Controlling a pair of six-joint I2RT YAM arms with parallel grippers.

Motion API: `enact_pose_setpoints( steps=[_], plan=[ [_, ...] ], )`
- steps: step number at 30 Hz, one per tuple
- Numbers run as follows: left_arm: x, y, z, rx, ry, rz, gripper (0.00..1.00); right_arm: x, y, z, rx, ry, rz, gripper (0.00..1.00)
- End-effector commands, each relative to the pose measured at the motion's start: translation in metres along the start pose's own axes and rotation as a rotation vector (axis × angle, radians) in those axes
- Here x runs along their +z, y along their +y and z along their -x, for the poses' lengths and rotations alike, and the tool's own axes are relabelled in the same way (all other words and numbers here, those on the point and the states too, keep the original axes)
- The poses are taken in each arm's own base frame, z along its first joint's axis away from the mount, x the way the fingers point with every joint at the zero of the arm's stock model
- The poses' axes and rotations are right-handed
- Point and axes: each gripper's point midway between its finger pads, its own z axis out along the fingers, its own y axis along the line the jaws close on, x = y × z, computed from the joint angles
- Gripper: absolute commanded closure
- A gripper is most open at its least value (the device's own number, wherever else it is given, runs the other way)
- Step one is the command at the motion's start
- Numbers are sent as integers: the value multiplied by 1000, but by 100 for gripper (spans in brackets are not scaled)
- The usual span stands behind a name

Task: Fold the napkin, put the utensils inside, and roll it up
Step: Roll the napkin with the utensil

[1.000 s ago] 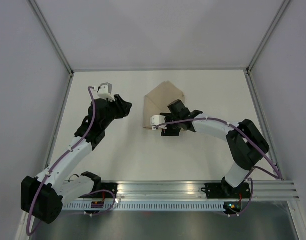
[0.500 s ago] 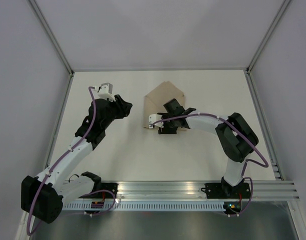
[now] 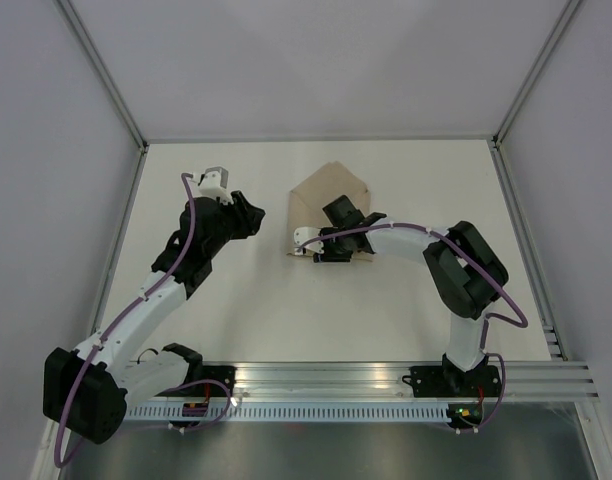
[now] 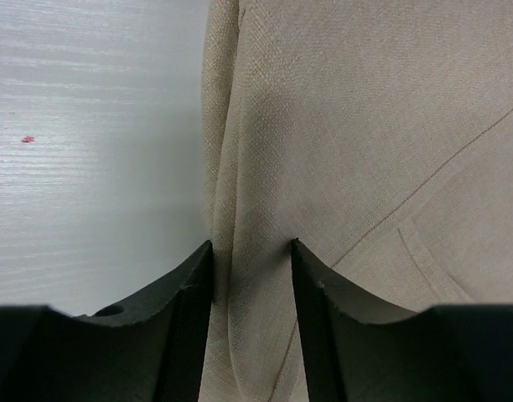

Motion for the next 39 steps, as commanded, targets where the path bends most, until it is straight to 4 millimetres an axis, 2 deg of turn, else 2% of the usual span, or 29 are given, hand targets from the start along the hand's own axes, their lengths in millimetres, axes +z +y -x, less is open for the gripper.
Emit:
enact_pose_setpoints(
  steps=[1,5,10,14,17,21,23,25,29,31,32,34,39],
  plan=[
    [-1,0,0,47,6,-3,53,9,17,-12,2,45,67,52],
    [-1,0,-1,50,13,-4,53,11,28,-20,15,77,116,63],
    [-5,-2,0,47,10,-12,53,15,41,-29,46,118,184,69],
    [-11,-3,4,43,-8,-17,53,16,49,-30,86,116,239,81],
    [-15,-1,4,45,-20,-13,53,16,54,-33,119,117,276,85],
    [-24,-3,8,56,-48,-25,54,13,63,-32,163,101,347,89],
    [-27,-3,7,68,-53,-30,54,10,61,-31,186,87,367,90],
    [-33,-6,8,79,-68,-45,55,6,70,-29,219,72,426,91],
    [-41,-7,-1,106,-85,-57,55,-1,72,-30,280,41,507,91],
    [-46,-12,-2,120,-102,-76,55,-6,79,-29,309,27,562,91],
    [-46,-10,-8,138,-92,-75,55,-5,77,-31,327,21,571,92],
    [-47,-19,-5,155,-119,-107,56,-10,82,-32,353,10,617,91],
    [-49,-39,-21,268,-118,-169,59,-15,89,-35,405,5,706,92]
  ],
)
